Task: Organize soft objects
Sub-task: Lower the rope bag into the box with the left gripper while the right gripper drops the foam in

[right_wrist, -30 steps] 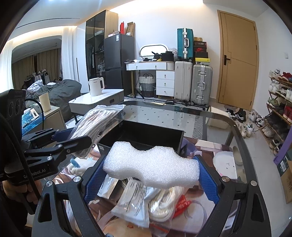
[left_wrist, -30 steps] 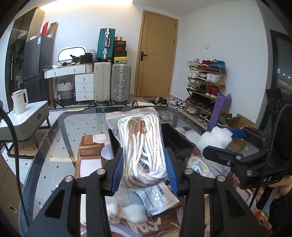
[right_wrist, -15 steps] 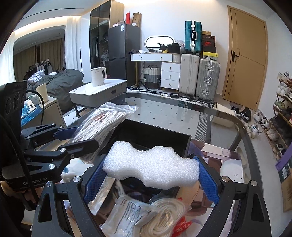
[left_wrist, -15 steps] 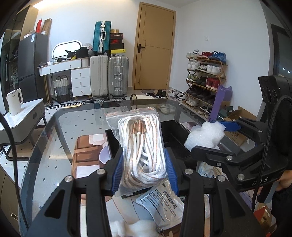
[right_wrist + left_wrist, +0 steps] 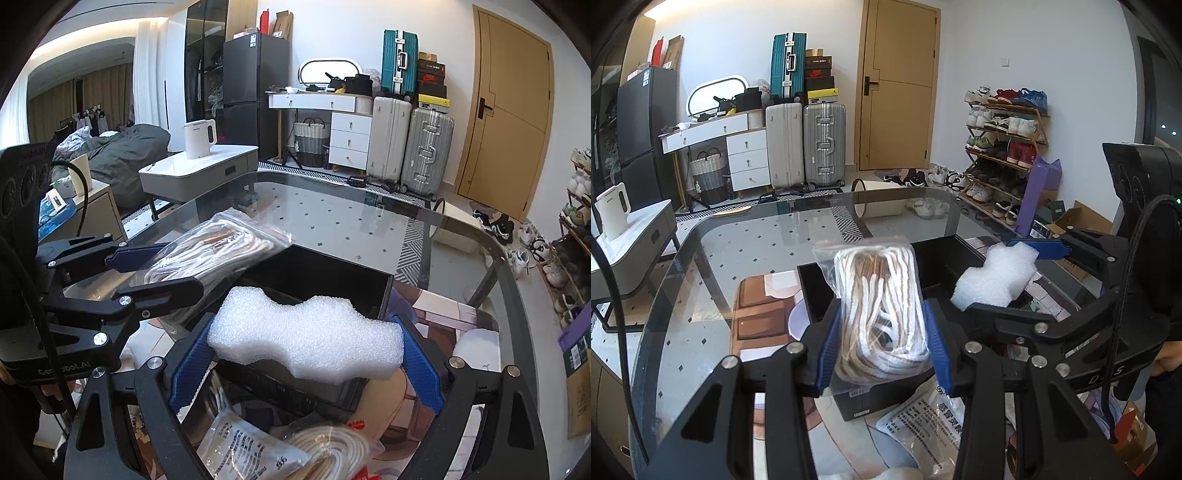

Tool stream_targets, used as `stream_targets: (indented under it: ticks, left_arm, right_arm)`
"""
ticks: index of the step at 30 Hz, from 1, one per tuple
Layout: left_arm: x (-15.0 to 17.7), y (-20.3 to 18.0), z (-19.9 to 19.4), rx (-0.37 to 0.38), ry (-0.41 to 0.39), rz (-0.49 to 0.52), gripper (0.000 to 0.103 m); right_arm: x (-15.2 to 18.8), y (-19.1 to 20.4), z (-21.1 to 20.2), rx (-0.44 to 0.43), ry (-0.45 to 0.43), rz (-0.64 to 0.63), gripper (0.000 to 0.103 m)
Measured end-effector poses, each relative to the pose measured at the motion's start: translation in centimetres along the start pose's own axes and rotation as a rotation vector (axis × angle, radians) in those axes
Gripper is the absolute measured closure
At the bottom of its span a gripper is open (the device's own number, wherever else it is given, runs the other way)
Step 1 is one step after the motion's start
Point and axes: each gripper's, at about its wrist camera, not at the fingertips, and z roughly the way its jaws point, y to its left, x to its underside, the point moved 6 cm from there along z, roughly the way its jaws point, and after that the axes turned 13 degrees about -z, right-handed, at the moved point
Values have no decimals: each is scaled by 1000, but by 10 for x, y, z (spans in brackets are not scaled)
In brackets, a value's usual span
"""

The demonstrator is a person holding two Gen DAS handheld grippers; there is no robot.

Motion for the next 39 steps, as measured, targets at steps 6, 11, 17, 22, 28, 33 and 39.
stream_targets:
  ticks: [6, 11, 17, 22, 28, 33, 39]
  left_arm:
    - [-2, 2, 4, 2, 4, -3, 61]
    - [0, 3, 14, -1, 25, 1, 61]
    - [2, 0, 16, 3, 26, 5, 61]
    - [2, 0, 16, 3, 26, -3, 58]
    - [-1, 0, 5, -3, 5, -16, 30]
    - [-3, 5, -14, 0, -48, -35, 6]
    - [2, 15, -28, -22, -54, -55, 4]
  right_arm:
    - [1, -7, 10, -4, 12, -11, 11]
    - [-1, -9, 15, -4, 24, -25, 11]
    - [0, -9, 22, -21, 33, -47, 11]
    - [1, -9, 23, -33, 33, -65, 4]
    - [2, -17, 7, -6, 7, -47, 1]
    - [8, -25, -14, 19, -13, 0, 1]
    - [23, -28, -41, 5, -27, 93, 1]
